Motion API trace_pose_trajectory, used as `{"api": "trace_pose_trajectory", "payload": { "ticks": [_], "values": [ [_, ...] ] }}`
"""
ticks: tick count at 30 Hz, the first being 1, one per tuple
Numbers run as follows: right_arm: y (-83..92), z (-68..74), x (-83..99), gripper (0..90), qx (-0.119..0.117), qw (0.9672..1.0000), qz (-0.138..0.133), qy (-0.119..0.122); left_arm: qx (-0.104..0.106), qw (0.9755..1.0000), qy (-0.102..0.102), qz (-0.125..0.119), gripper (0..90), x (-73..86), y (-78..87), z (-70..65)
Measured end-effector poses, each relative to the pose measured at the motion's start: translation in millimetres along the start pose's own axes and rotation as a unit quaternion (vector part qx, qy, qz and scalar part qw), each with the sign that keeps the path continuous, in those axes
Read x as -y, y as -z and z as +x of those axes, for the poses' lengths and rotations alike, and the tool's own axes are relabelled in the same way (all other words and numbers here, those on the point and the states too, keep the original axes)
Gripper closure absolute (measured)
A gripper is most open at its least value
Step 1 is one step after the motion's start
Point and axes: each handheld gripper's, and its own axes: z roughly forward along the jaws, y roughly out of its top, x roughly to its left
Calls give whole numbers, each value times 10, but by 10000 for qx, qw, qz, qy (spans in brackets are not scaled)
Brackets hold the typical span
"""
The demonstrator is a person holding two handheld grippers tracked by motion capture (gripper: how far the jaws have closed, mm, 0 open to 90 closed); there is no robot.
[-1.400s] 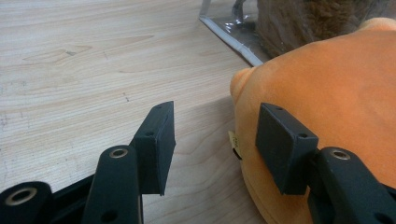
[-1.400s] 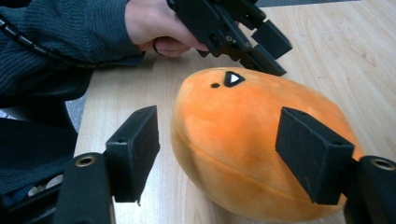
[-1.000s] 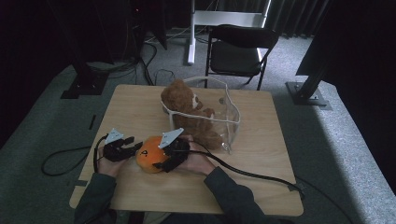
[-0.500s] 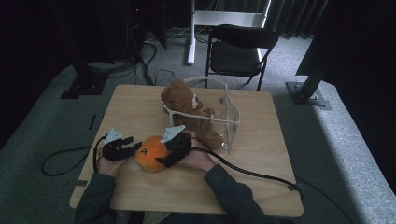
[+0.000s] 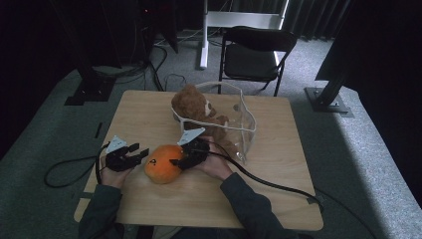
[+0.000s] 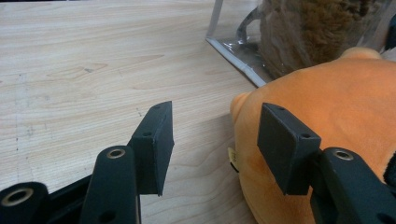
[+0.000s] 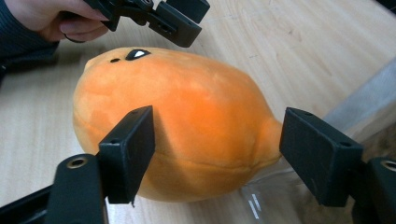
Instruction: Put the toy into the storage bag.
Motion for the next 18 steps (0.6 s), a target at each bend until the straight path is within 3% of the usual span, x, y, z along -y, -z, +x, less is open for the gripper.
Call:
{"api": "trace_pose_trajectory", "payload": {
  "ticks": [3, 7, 10, 18],
  "values": [
    [-39, -16, 47, 260, -98, 9998, 4, -167, 11, 10000, -25, 8, 464, -3, -7, -12],
    [-61, 20, 49, 233, -23, 9999, 54, -98, 49, 9999, -79, -66, 462, -37, 27, -44],
    [-72, 26, 49, 214, -36, 9999, 73, -102, 188, 9996, -71, -202, 461, -77, 63, -77],
    [-127, 59, 37, 169, -13, 9998, 173, -116, 280, 9992, -217, -172, 455, -102, 48, -144]
  ]
}}
